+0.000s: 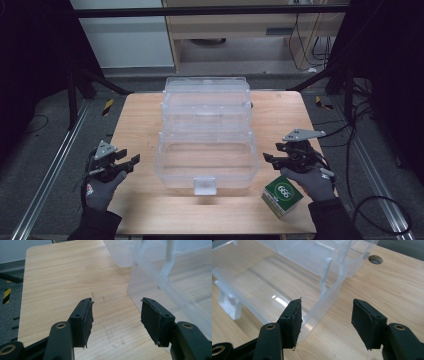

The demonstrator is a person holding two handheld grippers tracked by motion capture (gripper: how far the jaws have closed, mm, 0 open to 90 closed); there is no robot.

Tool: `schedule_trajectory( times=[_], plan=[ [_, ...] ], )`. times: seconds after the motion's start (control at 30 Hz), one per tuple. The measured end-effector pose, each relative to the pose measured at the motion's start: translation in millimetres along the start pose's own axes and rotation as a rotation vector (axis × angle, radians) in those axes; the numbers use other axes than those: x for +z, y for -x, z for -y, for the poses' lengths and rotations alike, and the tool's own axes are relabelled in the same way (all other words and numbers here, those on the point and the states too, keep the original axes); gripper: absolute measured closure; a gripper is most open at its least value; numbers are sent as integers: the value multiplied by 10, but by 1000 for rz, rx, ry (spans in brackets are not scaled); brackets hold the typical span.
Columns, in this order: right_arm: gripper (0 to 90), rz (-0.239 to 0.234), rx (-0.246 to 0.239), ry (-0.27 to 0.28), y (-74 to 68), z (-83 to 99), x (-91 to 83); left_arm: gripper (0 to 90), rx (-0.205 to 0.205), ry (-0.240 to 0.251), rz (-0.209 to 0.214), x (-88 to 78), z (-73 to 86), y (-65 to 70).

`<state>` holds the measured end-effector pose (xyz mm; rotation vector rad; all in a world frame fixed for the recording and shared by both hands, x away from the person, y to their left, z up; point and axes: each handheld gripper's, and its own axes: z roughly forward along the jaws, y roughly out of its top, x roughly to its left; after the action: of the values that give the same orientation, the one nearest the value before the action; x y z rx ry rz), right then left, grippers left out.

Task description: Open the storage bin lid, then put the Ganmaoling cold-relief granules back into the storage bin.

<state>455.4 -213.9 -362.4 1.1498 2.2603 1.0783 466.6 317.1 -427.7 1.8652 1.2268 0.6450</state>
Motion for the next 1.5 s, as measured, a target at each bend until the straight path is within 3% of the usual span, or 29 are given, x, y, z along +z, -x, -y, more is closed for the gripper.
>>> schedule_trajectory(
  times=[0.17,0.27,0.57,0.77,1.17,1.5],
  plan=[
    [384,3,-12,-35,0,-8,-84,395,-4,-16,-12,33,41,-46],
    [350,6,-16,-68,0,11,-149,382,-29,-17,-21,52,42,-86],
    [307,28,-15,-141,2,99,-252,375,-18,-37,-18,119,76,-103],
    [288,34,2,-203,5,157,-229,372,-1,-52,-21,164,105,-101],
    [257,17,20,-319,-105,228,-134,364,-8,-71,-23,202,167,-119],
    [190,-4,1,-415,-166,319,-107,361,-5,-77,-23,212,181,-109]
  ],
)
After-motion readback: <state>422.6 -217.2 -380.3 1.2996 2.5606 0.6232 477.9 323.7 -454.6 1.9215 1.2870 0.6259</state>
